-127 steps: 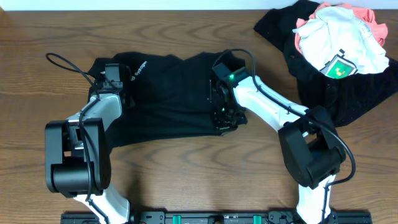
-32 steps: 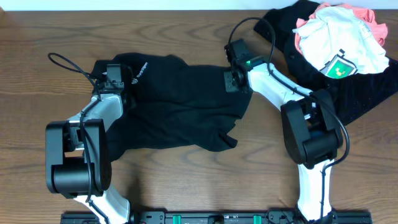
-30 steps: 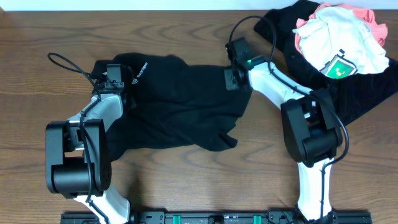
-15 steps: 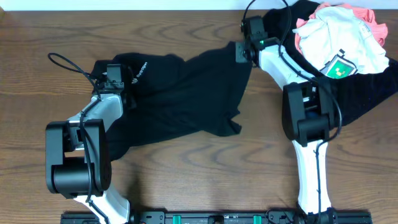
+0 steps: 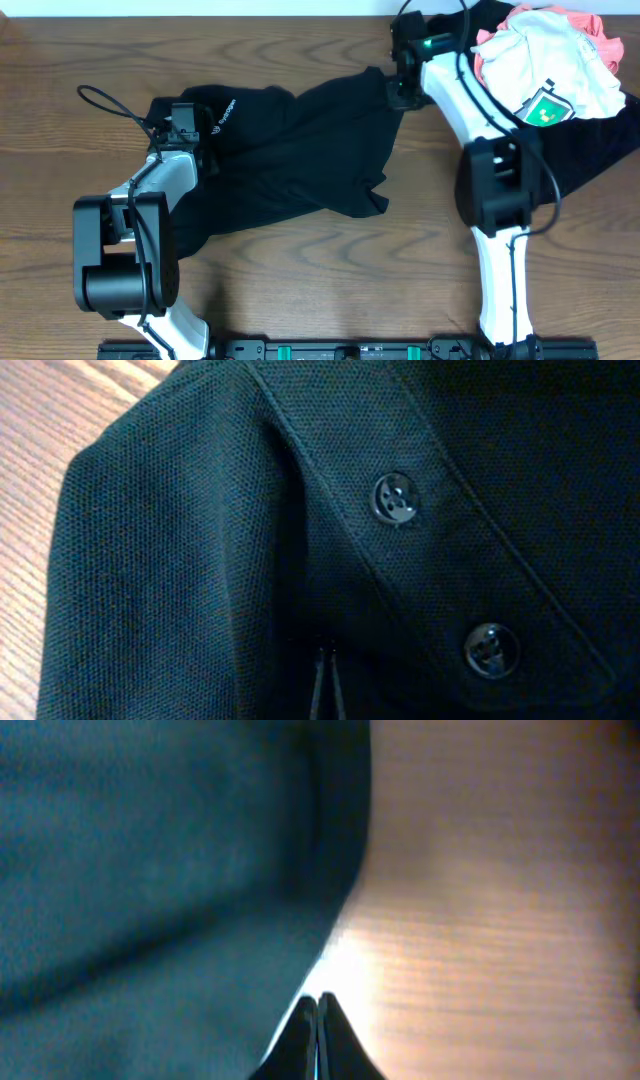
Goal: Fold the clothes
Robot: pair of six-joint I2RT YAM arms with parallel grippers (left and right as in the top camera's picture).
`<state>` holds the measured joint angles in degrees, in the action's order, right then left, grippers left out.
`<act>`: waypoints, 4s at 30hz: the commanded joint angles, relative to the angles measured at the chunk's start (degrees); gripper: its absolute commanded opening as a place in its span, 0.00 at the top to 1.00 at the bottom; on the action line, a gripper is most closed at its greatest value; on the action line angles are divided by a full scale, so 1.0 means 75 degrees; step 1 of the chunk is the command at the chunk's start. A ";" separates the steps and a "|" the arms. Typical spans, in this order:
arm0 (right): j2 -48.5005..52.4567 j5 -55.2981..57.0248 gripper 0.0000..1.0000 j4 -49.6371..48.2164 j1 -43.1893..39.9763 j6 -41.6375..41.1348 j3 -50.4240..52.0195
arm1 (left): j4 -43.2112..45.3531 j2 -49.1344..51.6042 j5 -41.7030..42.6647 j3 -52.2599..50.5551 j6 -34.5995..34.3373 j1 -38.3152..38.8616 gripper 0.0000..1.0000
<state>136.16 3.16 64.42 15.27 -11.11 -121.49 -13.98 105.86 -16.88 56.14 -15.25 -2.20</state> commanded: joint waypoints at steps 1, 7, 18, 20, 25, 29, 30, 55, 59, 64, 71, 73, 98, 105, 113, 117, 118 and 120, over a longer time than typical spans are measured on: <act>-0.1218 -0.0691 0.93 0.0976 0.0356 0.0093 -0.0271 | -0.0245 -0.0003 0.0184 -0.0239 -0.0093 -0.0067 0.94; -0.1897 -0.1772 0.77 0.2349 0.1096 0.0437 0.0478 | -0.0239 -0.0131 0.0184 -0.0239 -0.0096 -0.0067 0.94; -0.3171 -0.2331 0.66 -0.0533 0.1588 -0.0289 0.5036 | -0.0245 -0.0131 0.0184 -0.0239 -0.0093 -0.0067 0.94; -0.3331 -0.2340 0.63 -0.0930 0.1588 -0.0286 0.5400 | -0.0245 -0.0131 0.0184 -0.0239 -0.0096 -0.0067 0.94; -0.3360 -0.2343 0.63 -0.1358 0.1632 -0.0280 0.5619 | -0.0248 -0.0131 0.0184 -0.0239 -0.0096 -0.0067 0.94; -0.3360 -0.2425 0.64 -0.1670 0.1690 -0.0277 0.5648 | -0.0245 -0.0131 0.0184 -0.0239 -0.0096 -0.0067 0.94; -0.3360 -0.2428 0.63 -0.1719 0.1708 -0.0277 0.5659 | -0.0245 -0.0131 0.0184 -0.0239 -0.0096 -0.0067 0.94; -0.2987 -0.2457 0.99 -0.2349 0.1271 -0.0501 0.5598 | -0.0248 -0.0131 0.0184 -0.0239 -0.0093 -0.0070 0.94; -0.2987 -0.2541 0.99 -0.2754 0.0656 -0.0571 0.5284 | -0.0248 -0.0131 0.0184 -0.0239 -0.0093 -0.0067 0.94; -0.2987 -0.3261 0.99 -0.3681 0.0227 -0.0577 0.5237 | -0.0245 -0.0131 0.0184 -0.0239 -0.0096 -0.0067 0.94; -0.2984 -0.2935 0.99 -0.4570 0.0326 -0.0571 0.5237 | -0.0251 -0.0131 0.0184 -0.0239 -0.0096 -0.0067 0.94; -0.2984 -0.2620 0.96 -0.4715 0.0356 -0.0574 0.5237 | -0.0280 -0.0131 0.0184 -0.0239 -0.0096 -0.0067 0.94; -0.3276 -0.2649 0.99 -0.3217 0.0892 -0.0192 0.4570 | 0.2949 -0.1058 0.2477 0.0067 0.3153 -0.0131 0.94; -0.3267 -0.1990 0.99 -0.2780 0.1626 -0.0050 0.4572 | 0.3348 0.0425 0.2541 0.0944 0.3290 -0.0134 0.94; -0.3264 -0.1597 0.99 -0.2500 0.1926 -0.0052 0.4785 | 0.4019 0.1577 0.2541 0.1425 0.3287 -0.0143 0.94; -0.3261 -0.1594 0.99 -0.2535 0.1923 -0.0055 0.5053 | 0.4316 0.1874 0.2541 0.1428 0.3284 -0.0154 0.94; -0.3261 -0.1591 0.99 -0.2541 0.1923 -0.0052 0.5100 | 0.4374 0.1941 0.2541 0.1428 0.3284 -0.0163 0.94; -0.3258 -0.1527 0.99 -0.2565 0.1923 -0.0050 0.5208 | 0.4473 0.2043 0.2541 0.1428 0.3284 -0.0187 0.94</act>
<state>113.21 -9.58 45.36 29.28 -12.36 -83.81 18.65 120.01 1.78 66.13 8.88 -2.96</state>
